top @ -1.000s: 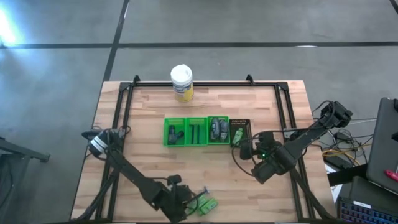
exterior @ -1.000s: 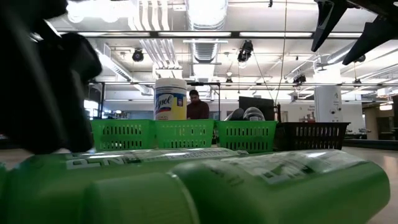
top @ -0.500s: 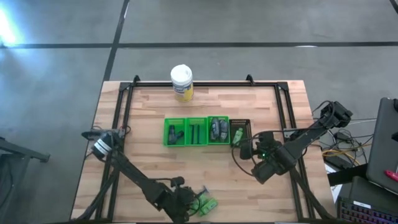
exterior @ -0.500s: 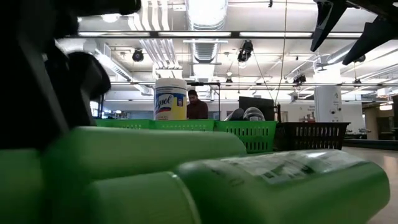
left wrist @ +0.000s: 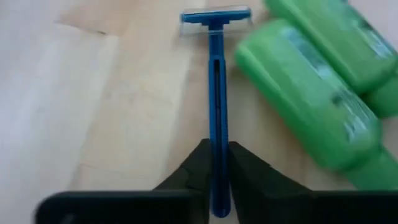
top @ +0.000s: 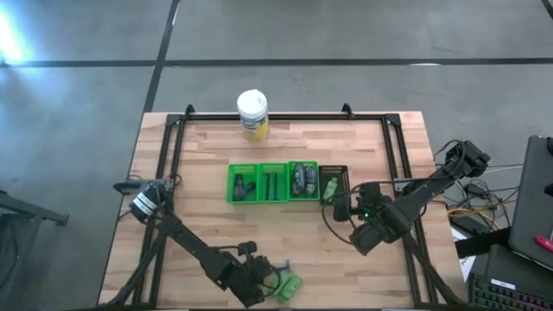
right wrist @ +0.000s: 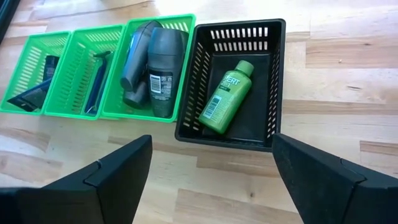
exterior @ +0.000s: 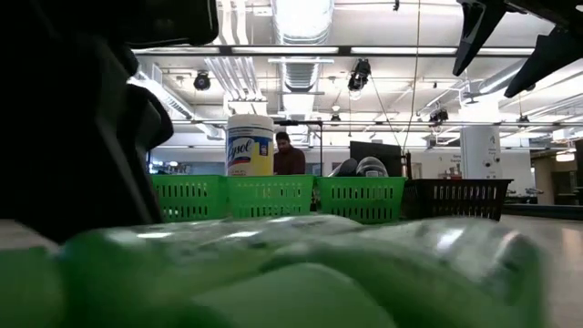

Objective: Pick & Place Travel size toiletries
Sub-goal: Put the blue razor into the middle green bin

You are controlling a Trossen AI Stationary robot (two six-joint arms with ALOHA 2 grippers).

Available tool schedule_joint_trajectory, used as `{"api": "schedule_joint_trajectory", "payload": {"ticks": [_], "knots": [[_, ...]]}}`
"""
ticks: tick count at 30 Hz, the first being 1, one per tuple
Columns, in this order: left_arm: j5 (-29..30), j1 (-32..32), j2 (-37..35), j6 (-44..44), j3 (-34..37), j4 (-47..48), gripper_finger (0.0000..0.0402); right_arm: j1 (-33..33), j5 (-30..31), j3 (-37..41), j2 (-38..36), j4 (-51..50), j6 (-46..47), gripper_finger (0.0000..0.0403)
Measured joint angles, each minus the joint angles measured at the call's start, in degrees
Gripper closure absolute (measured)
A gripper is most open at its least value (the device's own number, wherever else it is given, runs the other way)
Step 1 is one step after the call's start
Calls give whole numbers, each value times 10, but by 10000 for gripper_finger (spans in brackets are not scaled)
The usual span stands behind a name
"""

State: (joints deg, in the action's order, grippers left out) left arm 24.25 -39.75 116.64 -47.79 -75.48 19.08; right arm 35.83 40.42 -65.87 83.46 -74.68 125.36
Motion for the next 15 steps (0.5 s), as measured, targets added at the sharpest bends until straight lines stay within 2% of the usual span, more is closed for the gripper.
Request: {"api": "schedule_joint_trajectory", "payload": {"ticks": [2, 7, 11, 15], "knots": [[7, 6, -1, 0, 0, 6, 380, 0, 0, 0, 0, 0, 0, 76], [22, 22, -24, -5, 2, 35, 378, 0, 0, 0, 0, 1, 0, 91], [40, 43, -74, -43, 11, 73, 376, 3, 1, -3, -1, 1, 0, 102], [66, 71, -144, -116, 58, 61, 382, 4, 1, -4, -2, 1, 3, 111]]}}
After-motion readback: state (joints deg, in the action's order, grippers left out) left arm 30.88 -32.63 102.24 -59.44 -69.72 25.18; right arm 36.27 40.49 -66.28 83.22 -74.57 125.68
